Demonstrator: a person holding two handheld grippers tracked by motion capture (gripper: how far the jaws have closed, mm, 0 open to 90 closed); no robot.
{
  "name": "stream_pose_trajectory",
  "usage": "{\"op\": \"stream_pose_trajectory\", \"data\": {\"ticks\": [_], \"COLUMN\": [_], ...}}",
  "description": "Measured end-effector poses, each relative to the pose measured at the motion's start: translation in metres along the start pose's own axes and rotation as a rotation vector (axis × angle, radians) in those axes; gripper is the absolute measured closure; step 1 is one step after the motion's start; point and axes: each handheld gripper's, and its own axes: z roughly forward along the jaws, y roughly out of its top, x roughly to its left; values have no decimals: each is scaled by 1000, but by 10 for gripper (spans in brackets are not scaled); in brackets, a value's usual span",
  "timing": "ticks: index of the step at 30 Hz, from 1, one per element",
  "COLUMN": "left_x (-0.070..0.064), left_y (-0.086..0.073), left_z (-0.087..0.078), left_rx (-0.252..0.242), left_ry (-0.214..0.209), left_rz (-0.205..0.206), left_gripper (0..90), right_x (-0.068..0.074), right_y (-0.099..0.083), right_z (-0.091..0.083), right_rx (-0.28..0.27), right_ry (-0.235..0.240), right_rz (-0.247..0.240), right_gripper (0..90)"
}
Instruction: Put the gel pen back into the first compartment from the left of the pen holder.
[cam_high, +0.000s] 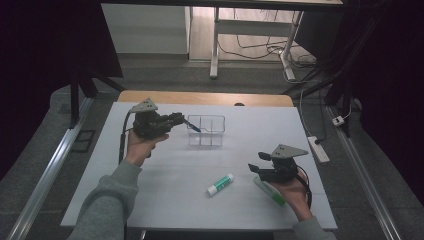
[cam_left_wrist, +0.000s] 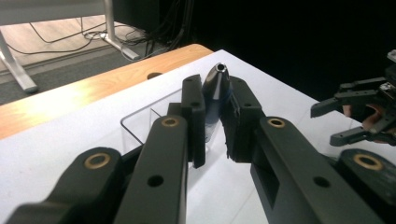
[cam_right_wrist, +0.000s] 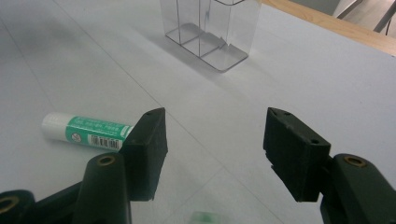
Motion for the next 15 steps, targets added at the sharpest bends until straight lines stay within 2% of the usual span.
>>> {"op": "stream_pose_trajectory", "data": {"ticks": [8, 15], "left_x": [8, 16], "left_y": [12, 17], "left_z": [4, 10], "left_rx": [24, 42], "left_ry": [43, 74], "left_rz": [11, -1], "left_gripper": [789, 789], "right_x": [0, 0], "right_y": [-1, -2], "right_z": [1, 3], "right_rx": [6, 16], "right_ry": [4, 7], "right_rz": [6, 10], "right_gripper": [390, 386]}}
